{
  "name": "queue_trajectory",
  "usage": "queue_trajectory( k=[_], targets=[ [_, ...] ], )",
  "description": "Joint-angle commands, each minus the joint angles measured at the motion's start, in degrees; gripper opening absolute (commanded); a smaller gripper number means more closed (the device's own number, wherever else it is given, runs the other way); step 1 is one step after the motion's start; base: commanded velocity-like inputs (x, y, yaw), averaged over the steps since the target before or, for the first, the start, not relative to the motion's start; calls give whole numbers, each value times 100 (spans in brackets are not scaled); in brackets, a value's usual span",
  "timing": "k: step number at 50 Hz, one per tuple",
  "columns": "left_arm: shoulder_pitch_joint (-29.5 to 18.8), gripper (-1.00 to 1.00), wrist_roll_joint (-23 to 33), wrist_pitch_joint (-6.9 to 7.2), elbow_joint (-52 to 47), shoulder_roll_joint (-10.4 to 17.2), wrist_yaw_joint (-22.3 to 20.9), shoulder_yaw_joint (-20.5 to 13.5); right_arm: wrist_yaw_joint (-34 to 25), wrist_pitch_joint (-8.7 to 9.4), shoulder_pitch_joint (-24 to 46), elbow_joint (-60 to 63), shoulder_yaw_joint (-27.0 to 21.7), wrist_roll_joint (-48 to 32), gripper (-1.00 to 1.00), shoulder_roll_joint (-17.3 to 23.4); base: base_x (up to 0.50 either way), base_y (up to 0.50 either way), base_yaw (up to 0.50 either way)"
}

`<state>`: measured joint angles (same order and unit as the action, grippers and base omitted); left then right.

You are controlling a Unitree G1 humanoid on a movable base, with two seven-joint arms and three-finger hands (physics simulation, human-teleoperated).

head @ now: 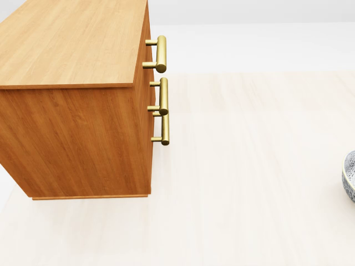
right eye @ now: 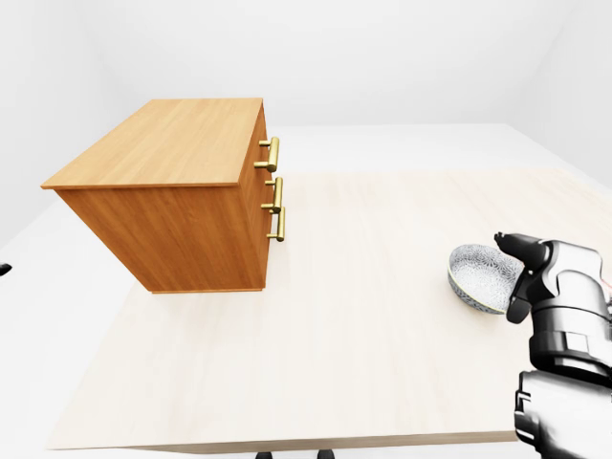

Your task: Put the bowl on top of the cabinet.

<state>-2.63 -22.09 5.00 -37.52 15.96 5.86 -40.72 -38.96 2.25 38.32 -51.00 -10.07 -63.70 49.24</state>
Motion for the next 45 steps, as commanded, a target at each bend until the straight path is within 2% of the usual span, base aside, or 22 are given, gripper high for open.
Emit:
queue_trajectory(
  k=[1, 17, 45],
  targets=[
    [7, 100, 7, 0, 14, -5, 5, 13, 197, 0, 23, -236, 142, -184, 100, -340, 0, 0, 0],
    [14, 100, 28, 0, 39, -18, -7, 20, 877, -22, 123, -1188, 443, 116, 100, -677, 0, 0, 0],
    [37, 100, 41, 0, -9, -49, -14, 27, 1483, -21, 84, -2014, 805, 355, 100, -1036, 0, 0, 0]
  ],
)
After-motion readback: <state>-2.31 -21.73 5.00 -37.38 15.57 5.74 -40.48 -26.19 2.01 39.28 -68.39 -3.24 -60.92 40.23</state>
